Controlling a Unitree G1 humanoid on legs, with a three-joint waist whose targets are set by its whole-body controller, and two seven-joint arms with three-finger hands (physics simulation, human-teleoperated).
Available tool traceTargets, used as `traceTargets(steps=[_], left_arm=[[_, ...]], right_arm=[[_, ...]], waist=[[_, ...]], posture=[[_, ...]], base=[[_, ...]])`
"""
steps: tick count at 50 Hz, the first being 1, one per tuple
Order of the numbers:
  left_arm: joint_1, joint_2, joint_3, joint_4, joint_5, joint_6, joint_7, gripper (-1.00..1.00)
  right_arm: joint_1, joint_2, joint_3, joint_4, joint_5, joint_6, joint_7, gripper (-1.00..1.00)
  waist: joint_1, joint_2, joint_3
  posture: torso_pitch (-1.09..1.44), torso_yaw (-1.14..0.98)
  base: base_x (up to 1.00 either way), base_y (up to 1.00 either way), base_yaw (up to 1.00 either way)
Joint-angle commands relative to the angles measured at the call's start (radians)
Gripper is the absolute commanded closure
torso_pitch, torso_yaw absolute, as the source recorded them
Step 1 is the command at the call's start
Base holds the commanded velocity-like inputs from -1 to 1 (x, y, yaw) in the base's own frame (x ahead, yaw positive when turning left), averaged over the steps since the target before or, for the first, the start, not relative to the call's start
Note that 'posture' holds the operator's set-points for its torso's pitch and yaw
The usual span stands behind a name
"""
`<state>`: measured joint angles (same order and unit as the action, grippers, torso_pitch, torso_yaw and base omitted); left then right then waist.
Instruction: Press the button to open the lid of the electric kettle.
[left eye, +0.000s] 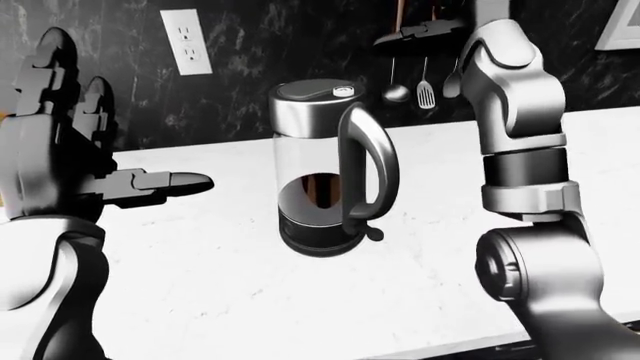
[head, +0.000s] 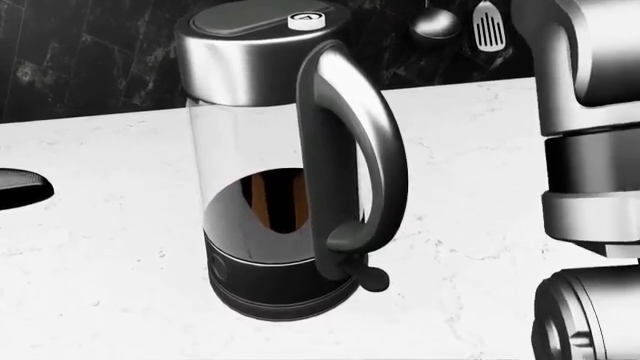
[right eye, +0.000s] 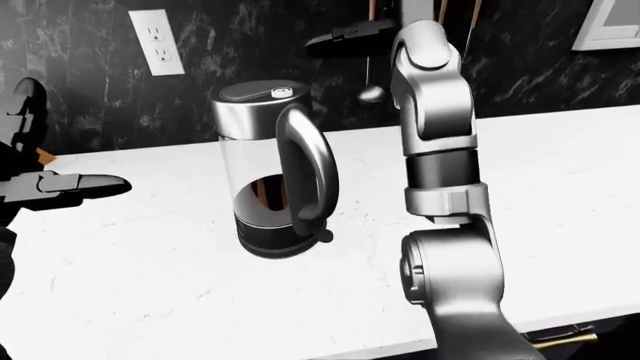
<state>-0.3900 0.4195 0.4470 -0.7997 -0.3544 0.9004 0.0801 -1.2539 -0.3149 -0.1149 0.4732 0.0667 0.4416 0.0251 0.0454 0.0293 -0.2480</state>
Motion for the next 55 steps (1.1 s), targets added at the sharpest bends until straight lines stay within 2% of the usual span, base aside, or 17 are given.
traceTargets(steps=[1,22,55], left_arm=[[-0.035,0.013,0.008,-0.014,0.001,-0.025,0.002,-1.0],[-0.033,0.014,0.008,-0.015,-0.002,-0.026,0.005,-1.0],[-0.037,0.018,0.011,-0.013,-0.006,-0.024,0.006,-1.0]], right_arm=[[-0.043,-0.004,-0.003,-0.019,-0.013,-0.034,-0.002,-1.0],[-0.061,0.044,0.015,0.063,-0.062,-0.094,-0.001,-1.0],[-0.078,0.1,0.032,0.108,-0.07,-0.113,0.002,-1.0]], waist=[[-0.003,0.005,-0.01],[-0.002,0.012,-0.012],[-0.004,0.016,-0.011]], posture=[[-0.39,0.0],[-0.39,0.0],[-0.39,0.0]], base=[[0.0,0.0,0.0],[0.0,0.0,0.0],[0.0,0.0,0.0]])
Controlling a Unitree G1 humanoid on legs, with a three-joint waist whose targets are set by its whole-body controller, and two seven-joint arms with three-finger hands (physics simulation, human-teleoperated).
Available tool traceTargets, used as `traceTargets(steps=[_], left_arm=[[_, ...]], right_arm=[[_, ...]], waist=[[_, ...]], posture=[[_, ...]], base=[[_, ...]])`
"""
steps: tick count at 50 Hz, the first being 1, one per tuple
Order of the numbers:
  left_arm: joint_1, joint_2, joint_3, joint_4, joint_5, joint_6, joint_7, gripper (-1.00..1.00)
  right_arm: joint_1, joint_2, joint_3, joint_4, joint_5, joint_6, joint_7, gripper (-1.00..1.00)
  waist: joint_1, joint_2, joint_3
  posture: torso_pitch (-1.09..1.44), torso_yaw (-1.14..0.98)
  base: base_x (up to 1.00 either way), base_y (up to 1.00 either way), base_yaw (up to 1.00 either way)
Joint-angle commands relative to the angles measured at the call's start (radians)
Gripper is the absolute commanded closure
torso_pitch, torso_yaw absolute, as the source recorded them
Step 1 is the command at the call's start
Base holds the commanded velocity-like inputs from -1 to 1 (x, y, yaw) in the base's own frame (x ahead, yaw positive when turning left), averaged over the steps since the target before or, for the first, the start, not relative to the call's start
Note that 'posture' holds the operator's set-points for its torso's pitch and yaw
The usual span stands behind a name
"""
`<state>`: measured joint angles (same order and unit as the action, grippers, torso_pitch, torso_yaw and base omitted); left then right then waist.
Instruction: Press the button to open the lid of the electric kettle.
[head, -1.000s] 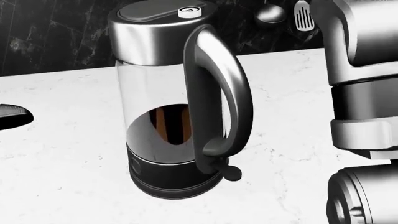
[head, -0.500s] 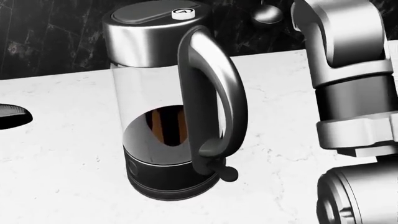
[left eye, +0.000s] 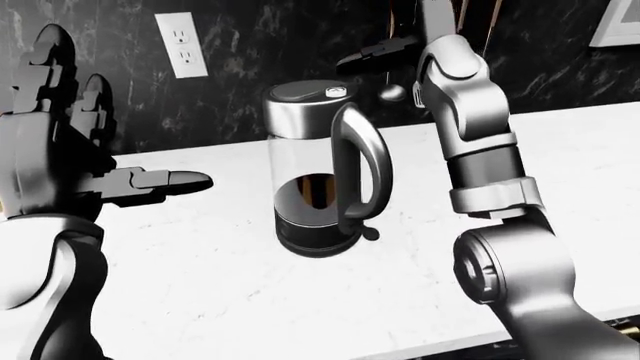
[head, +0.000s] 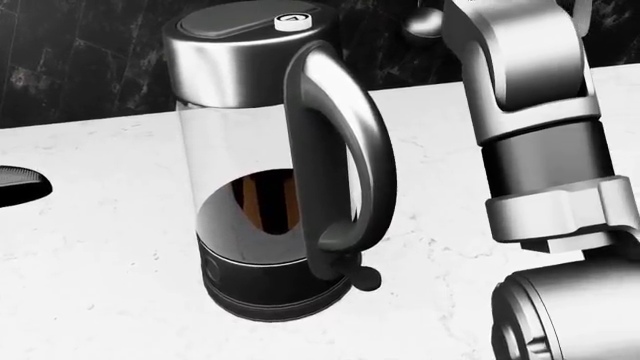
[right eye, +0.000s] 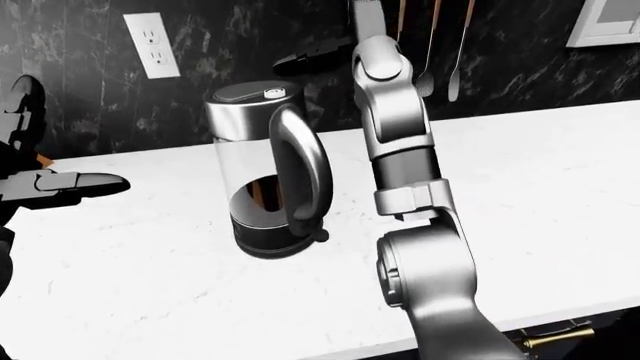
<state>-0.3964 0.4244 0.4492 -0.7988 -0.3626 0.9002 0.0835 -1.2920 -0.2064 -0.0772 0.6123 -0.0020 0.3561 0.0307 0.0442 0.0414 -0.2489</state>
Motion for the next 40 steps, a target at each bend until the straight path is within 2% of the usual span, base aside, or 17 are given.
traceTargets(steps=[1,40], left_arm=[[-0.029,0.012,0.009,-0.015,0.002,-0.024,0.003,-1.0],[-0.027,0.013,0.012,-0.014,-0.002,-0.026,0.003,-1.0]], right_arm=[[-0.039,-0.005,-0.004,-0.03,-0.002,-0.029,-0.004,-1.0],[-0.01,0.021,0.002,-0.043,-0.003,-0.024,-0.007,-1.0]], waist=[[-0.003,0.004,-0.011],[-0.003,0.006,-0.012]], posture=[[-0.39,0.0],[-0.39,0.0]], base=[[0.0,0.0,0.0],[0.0,0.0,0.0]])
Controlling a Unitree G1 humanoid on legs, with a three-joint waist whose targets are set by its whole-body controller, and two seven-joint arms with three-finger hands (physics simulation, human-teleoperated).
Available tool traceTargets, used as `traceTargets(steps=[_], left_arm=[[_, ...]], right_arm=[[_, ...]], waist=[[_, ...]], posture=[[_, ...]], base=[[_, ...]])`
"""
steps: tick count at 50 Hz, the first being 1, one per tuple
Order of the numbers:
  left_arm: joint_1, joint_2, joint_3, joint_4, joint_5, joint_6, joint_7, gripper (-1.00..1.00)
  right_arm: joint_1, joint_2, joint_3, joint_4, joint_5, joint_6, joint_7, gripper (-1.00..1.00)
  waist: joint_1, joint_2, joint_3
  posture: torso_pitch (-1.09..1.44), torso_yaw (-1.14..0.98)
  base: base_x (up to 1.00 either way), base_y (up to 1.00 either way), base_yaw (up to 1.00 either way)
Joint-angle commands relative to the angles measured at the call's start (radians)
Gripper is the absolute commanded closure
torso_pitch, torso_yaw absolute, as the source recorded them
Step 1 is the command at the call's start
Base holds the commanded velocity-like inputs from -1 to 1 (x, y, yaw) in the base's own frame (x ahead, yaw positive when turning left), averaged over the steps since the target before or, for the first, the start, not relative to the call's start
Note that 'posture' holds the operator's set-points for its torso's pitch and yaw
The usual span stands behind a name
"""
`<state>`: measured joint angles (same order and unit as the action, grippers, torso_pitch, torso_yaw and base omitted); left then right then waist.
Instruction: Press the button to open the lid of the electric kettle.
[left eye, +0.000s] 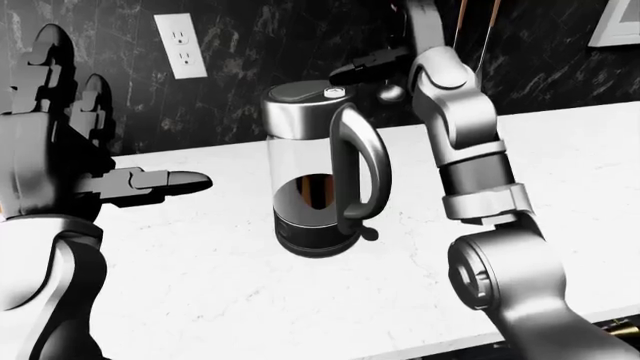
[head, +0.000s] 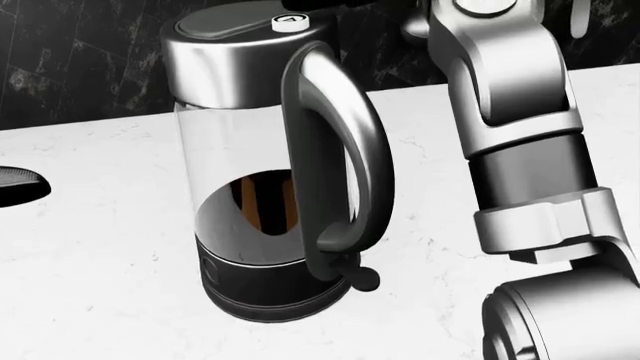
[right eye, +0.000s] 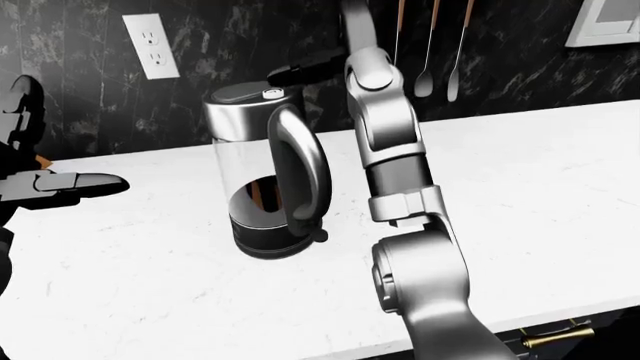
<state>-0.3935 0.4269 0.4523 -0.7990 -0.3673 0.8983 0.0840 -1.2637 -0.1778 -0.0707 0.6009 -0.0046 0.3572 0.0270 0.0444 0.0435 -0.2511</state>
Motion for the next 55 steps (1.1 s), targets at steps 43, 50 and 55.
traceTargets(steps=[43,50,55], left_arm=[[-0.028,0.013,0.012,-0.02,-0.003,-0.022,0.005,-1.0],[-0.034,0.017,0.013,-0.02,-0.007,-0.016,0.008,-1.0],[-0.035,0.018,0.012,-0.02,-0.008,-0.016,0.01,-1.0]], right_arm=[[-0.022,0.007,0.001,-0.057,0.001,-0.01,-0.004,-1.0],[0.005,-0.003,0.023,-0.093,-0.042,-0.038,0.037,-1.0],[0.035,0.002,0.027,-0.131,-0.09,-0.049,0.065,-1.0]], waist=[[-0.004,0.005,-0.011],[-0.003,0.004,-0.011],[-0.001,0.002,-0.011]], posture=[[-0.39,0.0],[-0.39,0.0],[-0.39,0.0]], base=[[0.0,0.0,0.0],[0.0,0.0,0.0],[0.0,0.0,0.0]])
